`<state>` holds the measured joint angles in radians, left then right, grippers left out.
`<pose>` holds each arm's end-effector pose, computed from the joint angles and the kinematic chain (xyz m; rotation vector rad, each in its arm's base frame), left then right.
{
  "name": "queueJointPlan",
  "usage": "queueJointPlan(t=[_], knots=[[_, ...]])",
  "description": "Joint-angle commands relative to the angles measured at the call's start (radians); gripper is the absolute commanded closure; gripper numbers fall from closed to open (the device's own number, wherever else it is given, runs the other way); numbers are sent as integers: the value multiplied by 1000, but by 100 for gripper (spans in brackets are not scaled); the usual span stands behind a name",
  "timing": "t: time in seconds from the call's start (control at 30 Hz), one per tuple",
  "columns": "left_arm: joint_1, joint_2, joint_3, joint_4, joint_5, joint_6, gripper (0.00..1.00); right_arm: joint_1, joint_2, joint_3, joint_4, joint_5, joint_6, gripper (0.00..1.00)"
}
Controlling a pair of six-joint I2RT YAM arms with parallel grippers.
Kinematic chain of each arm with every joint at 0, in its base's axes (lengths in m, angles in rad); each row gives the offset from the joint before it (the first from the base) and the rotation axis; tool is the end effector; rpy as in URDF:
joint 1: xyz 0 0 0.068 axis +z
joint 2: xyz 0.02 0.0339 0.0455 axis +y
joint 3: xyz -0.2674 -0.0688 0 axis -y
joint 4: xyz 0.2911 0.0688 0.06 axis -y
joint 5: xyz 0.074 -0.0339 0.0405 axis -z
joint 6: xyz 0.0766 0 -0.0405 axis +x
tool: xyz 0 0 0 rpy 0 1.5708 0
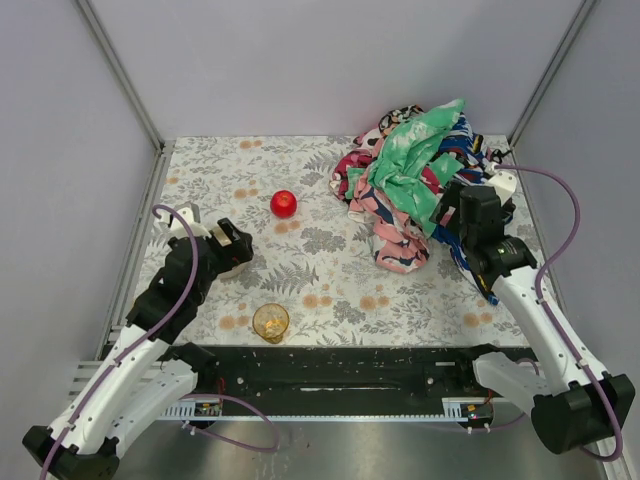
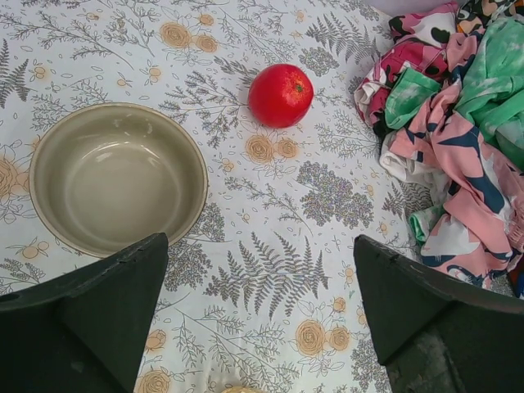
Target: Pick out a specific cloth from the pile
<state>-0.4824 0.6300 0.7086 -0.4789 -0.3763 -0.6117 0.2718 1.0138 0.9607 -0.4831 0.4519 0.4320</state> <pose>0.2108 -0.0786 0.2971 -0.3701 1.9229 -0.3538 0.2935 0.0471 0.3119 0.4274 2.0035 -0.0400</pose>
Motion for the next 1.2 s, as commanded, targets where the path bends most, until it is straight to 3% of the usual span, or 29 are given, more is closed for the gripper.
queueJointPlan(t=[0.0,0.2,0.37,0.67,0.73,0.8,0.93,1.17], knots=[[5,-16,20,31,-16,-6,1,0,-61,-36,110,-19,-13,1],[5,-16,12,48,-3,3,1,0,-170,-154,287,-139,-53,0],[5,-16,-9,85,23,12,1,0,-158,-80,308,-263,-124,1],[5,-3,-38,129,43,33,1,44,184,237,177,-614,-341,1],[5,7,-38,135,45,38,1,108,271,286,144,-564,-425,1],[7,14,-38,143,47,41,1,165,377,349,100,-417,-531,1],[8,31,-41,141,39,43,1,208,618,508,-98,-178,-594,0],[8,60,-46,161,34,55,1,239,886,544,-152,-26,-748,1]])
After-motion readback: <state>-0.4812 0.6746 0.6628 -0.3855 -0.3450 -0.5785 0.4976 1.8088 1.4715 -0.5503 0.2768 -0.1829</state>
